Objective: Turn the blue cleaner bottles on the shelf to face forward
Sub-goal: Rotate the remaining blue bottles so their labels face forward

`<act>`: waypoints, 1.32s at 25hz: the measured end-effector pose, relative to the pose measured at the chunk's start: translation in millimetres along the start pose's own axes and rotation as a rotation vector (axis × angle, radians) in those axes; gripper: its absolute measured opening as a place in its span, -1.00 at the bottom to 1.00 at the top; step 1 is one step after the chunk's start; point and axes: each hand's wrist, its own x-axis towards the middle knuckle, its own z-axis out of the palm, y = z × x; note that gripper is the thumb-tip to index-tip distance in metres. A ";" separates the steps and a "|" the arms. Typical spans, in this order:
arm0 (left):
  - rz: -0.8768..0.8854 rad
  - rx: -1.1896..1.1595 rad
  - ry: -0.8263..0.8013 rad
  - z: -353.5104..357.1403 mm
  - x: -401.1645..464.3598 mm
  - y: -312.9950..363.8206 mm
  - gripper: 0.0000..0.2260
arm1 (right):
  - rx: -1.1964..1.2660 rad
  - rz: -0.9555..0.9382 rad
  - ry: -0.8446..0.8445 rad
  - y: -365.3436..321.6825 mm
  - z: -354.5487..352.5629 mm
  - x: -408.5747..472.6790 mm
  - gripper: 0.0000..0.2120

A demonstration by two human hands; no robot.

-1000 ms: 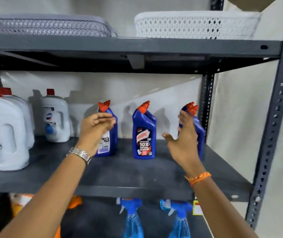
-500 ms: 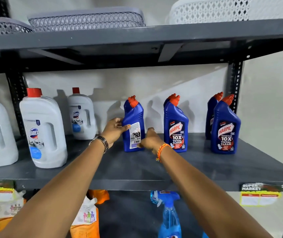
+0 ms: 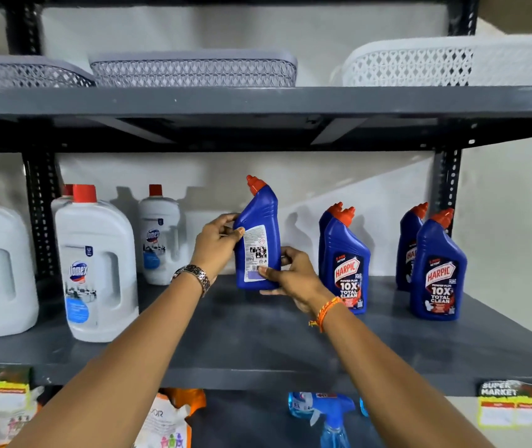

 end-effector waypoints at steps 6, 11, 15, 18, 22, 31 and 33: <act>-0.026 0.107 0.183 19.5 -16.8 60.0 -0.45 | -0.351 -0.341 0.356 -16.9 36.3 -27.8 -0.47; 0.020 -0.161 0.022 2.7 -2.9 54.8 -0.83 | -0.073 -0.118 0.027 -23.0 33.1 -17.0 -0.36; 0.044 -0.203 -0.159 -4.1 -4.8 40.8 -0.88 | -0.245 -0.074 -0.051 -22.2 18.3 0.9 -0.40; -0.033 -0.351 -0.317 -4.4 -6.1 23.3 -0.69 | -0.294 -0.025 0.053 -8.4 17.6 7.5 -0.28; -0.036 -0.357 -0.388 -3.1 -9.3 -1.4 -0.50 | -0.345 0.028 0.076 9.5 21.7 4.5 -0.34; -0.285 -0.234 -0.140 4.2 -20.6 -34.8 -0.58 | -0.411 0.073 0.123 34.0 23.8 5.0 -0.37; -0.341 -0.103 -0.102 4.6 -29.6 -49.4 -0.60 | -0.413 0.061 0.099 35.8 18.1 5.7 -0.46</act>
